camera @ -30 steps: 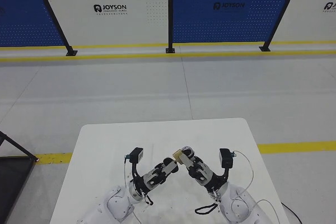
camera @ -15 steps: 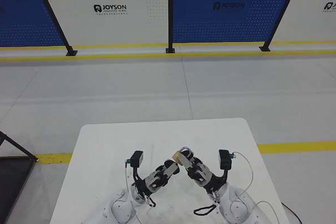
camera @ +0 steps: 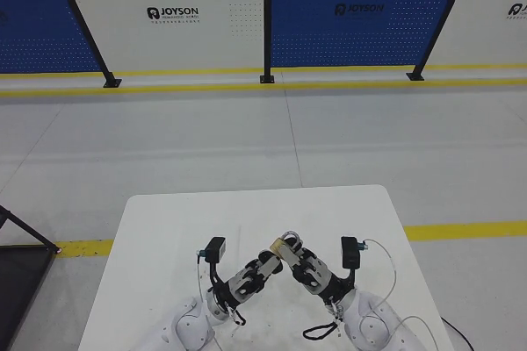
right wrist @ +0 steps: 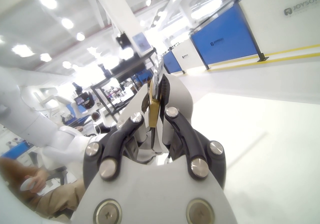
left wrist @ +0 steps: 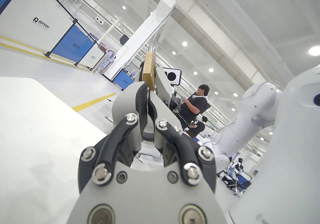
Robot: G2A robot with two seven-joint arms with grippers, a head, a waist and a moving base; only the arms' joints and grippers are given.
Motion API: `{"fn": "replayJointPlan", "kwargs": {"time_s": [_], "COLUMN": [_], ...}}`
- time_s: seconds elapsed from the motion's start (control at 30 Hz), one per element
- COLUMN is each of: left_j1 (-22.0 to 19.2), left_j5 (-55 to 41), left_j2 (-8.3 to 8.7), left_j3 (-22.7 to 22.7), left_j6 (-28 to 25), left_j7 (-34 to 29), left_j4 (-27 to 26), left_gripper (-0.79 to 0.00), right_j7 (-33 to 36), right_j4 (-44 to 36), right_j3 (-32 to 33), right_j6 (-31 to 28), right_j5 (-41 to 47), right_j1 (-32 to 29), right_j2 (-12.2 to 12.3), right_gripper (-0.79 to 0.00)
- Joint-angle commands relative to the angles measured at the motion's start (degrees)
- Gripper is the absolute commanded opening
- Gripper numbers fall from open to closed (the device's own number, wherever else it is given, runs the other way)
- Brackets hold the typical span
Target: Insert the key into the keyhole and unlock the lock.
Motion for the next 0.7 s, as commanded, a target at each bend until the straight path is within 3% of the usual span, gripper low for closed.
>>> {"fn": "replayJointPlan", "kwargs": {"time_s": [0.0,0.27,0.67], "left_j1": [0.0,0.6,1.7], "left_j5": [0.0,3.0,14.7], "left_j2": [-0.01,-0.24,-1.71], "left_j3": [-0.1,-1.2,-2.6], "left_j6": [0.0,0.0,2.8], "left_j7": [-0.2,1.9,10.8], "left_j4": [-0.2,-0.4,-0.5], "left_gripper": [-0.785,-0.785,-0.785], "right_j7": [-0.3,-1.3,-1.7], "right_j4": [0.0,-0.3,-0.8], "right_j3": [0.0,-0.3,-0.9], "right_j6": [0.1,1.3,3.2], "right_j5": [0.1,0.5,0.8], "right_j1": [-0.1,-0.5,-0.9], "right_j2": [0.0,0.0,0.0], "right_gripper": [-0.785,-0.785,-0.785]}}
